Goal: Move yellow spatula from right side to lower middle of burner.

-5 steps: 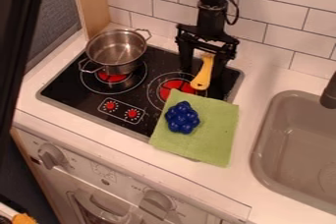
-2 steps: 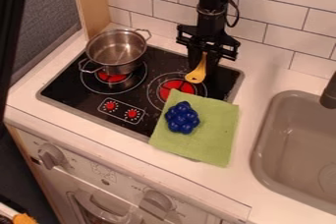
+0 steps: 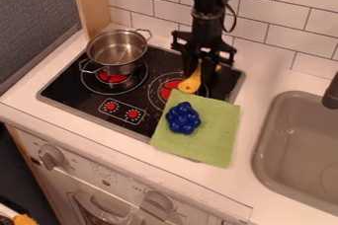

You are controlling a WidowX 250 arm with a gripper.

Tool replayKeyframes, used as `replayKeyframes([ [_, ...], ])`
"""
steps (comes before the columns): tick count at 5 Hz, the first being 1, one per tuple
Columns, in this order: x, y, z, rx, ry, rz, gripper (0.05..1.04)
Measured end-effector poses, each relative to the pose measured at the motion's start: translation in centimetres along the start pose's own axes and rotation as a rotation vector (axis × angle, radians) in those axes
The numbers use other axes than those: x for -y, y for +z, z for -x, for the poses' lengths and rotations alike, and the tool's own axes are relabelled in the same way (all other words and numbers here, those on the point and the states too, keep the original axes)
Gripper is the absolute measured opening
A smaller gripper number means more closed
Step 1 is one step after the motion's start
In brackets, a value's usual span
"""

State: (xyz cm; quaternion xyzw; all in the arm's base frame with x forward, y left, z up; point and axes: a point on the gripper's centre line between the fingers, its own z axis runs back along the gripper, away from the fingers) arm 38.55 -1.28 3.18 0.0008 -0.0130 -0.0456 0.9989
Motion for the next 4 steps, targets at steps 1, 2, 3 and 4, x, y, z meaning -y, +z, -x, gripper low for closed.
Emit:
replayKeyframes([
  [1, -2.3, 3.0, 2.2, 0.038, 0.027, -0.007, 0.336],
  [2, -2.8, 3.0, 5.2, 0.03, 0.02, -0.017, 0.336],
  [3, -3.5, 1.0, 8.0, 0.003, 0.066, -0.027, 0.336],
  [4, -4.4, -0.7, 9.5, 0.009, 0.069, -0.034, 0.336],
])
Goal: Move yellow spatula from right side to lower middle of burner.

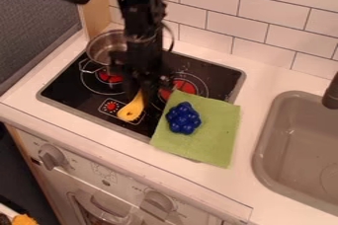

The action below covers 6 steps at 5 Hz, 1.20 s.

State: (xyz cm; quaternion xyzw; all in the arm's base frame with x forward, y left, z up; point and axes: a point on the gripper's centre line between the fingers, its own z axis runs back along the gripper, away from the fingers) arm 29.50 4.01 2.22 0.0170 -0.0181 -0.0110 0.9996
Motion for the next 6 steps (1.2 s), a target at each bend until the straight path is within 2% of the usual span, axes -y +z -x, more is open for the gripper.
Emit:
replayKeyframes([
  [1, -0.6, -1.2, 0.7, -0.018, 0.006, -0.019, 0.336],
  [2, -1.0, -1.5, 1.2, -0.023, 0.005, -0.036, 0.336],
  [3, -1.2, -1.6, 2.0, -0.026, -0.006, -0.046, 0.403],
  [4, -1.4, -1.6, 2.5, -0.033, -0.003, -0.042, 0.716],
  [5, -1.4, -0.9, 3.5, -0.041, -0.023, -0.04, 0.973],
  [6, -1.2, 0.9, 3.6, -0.01, -0.016, -0.036, 1.005],
])
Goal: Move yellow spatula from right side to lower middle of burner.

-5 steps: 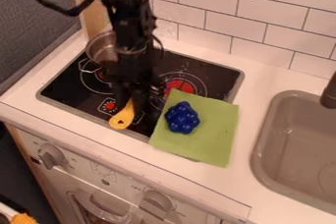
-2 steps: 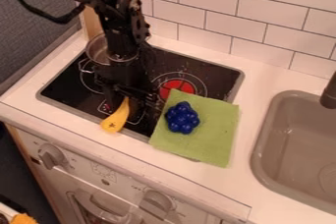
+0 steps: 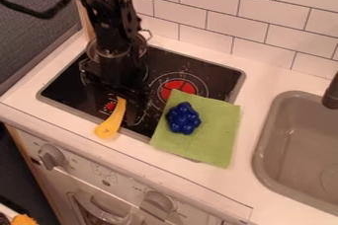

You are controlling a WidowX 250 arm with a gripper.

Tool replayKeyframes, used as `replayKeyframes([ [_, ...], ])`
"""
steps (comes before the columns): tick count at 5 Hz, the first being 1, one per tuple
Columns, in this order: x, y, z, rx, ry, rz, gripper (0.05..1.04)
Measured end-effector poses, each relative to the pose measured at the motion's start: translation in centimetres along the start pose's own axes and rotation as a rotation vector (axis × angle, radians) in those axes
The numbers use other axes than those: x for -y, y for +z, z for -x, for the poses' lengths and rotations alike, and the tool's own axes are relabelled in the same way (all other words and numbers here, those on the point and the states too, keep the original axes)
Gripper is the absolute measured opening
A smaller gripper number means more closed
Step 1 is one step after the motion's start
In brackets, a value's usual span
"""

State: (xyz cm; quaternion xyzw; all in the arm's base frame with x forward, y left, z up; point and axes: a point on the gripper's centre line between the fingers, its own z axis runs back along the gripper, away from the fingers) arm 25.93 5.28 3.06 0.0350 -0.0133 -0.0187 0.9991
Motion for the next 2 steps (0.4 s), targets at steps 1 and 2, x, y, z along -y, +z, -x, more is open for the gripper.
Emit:
replayKeyframes([
  [1, 0.19, 0.27, 0.13, 0.0, -0.001, 0.006, 1.001],
  [2, 0.32, 0.29, 0.26, -0.004, -0.004, 0.014, 1.001],
])
